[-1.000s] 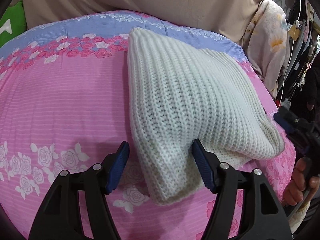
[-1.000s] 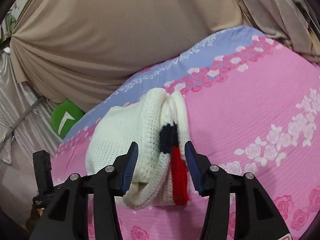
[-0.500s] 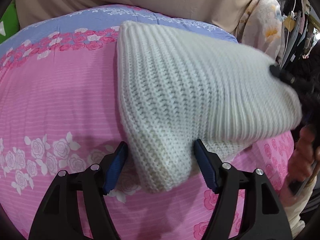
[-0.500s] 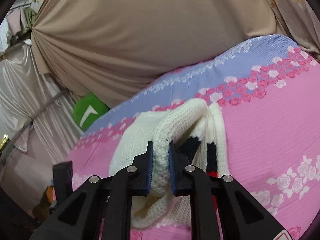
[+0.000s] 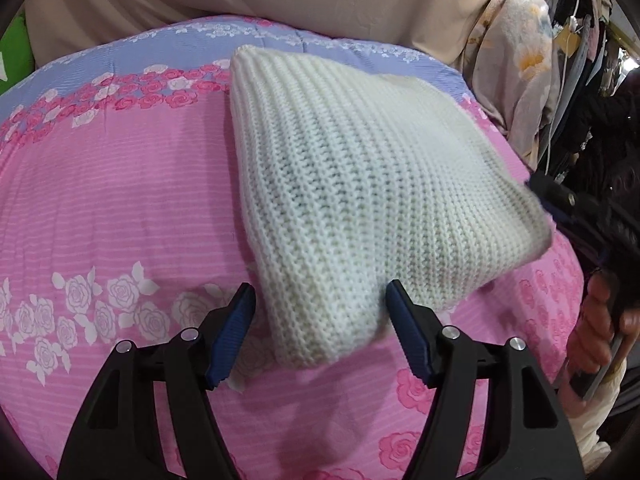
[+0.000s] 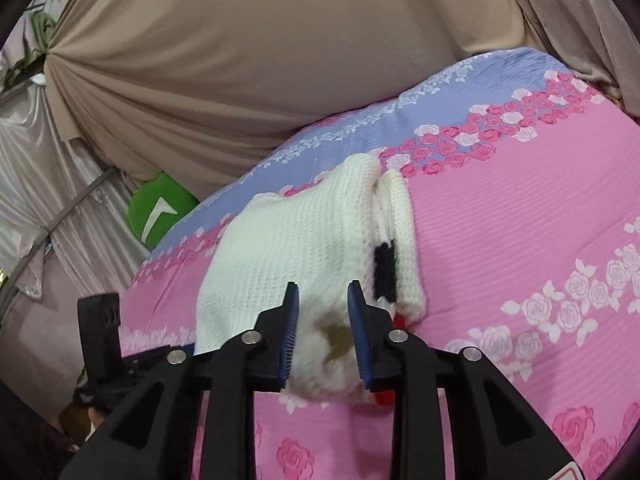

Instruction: Fold small clothes

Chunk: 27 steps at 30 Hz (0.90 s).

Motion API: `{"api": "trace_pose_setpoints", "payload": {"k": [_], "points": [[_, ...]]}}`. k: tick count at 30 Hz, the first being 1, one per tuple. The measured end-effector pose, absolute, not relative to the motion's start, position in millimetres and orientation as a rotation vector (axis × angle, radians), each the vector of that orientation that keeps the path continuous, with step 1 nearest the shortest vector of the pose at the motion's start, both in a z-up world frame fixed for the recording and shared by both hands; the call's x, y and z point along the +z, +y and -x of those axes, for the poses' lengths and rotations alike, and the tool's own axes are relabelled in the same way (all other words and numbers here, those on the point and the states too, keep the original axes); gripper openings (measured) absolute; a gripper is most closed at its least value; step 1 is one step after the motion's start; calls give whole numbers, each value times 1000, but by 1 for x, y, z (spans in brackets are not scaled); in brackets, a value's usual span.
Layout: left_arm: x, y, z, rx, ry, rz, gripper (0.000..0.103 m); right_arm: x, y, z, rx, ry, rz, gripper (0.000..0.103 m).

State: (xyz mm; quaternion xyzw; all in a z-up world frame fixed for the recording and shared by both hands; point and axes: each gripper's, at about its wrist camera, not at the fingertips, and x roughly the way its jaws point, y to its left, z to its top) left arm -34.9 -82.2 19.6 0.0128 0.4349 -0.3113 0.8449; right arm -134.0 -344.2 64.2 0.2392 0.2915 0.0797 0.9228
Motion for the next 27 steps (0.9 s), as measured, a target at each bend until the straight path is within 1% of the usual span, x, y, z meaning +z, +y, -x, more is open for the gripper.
{"api": "trace_pose_setpoints", "payload": {"k": [1, 2, 3, 5, 6, 7, 8, 9, 13, 15, 17, 18, 20, 23, 27], "points": [[24, -81, 38, -659, 906, -24, 65, 65, -335, 141, 165, 596, -462, 38], [29, -81, 42, -664, 890, -22, 65, 65, -330, 145, 162, 595, -439, 46], [35, -79, 45, -673, 872, -17, 66, 64, -324, 148, 153, 596, -415, 50], [44, -80, 50, -693, 850, -7, 67, 59, -313, 145, 117, 616, -352, 50], [48, -82, 52, -703, 841, -4, 68, 54, -310, 140, 95, 632, -328, 48], [50, -84, 52, -709, 834, -5, 70, 49, -309, 137, 79, 649, -319, 43], [50, -89, 50, -702, 831, -16, 70, 44, -310, 133, 65, 666, -323, 18], [49, -92, 48, -691, 834, -27, 70, 43, -313, 133, 78, 668, -352, 14], [28, -96, 37, -609, 881, -89, 69, 60, -326, 159, 171, 530, -432, 12], [11, -92, 29, -604, 946, -73, 69, 50, -333, 155, 128, 592, -421, 11], [8, -89, 28, -608, 938, -64, 70, 20, -337, 138, 16, 732, -383, 11], [8, -90, 29, -603, 940, -73, 70, 11, -338, 136, 15, 736, -393, 12], [11, -91, 30, -594, 934, -84, 69, 20, -338, 142, 22, 710, -401, 14], [26, -87, 37, -609, 906, -74, 68, 39, -338, 148, 43, 671, -421, 20], [61, -84, 41, -631, 809, -62, 68, 76, -335, 154, 29, 587, -355, 21]]}}
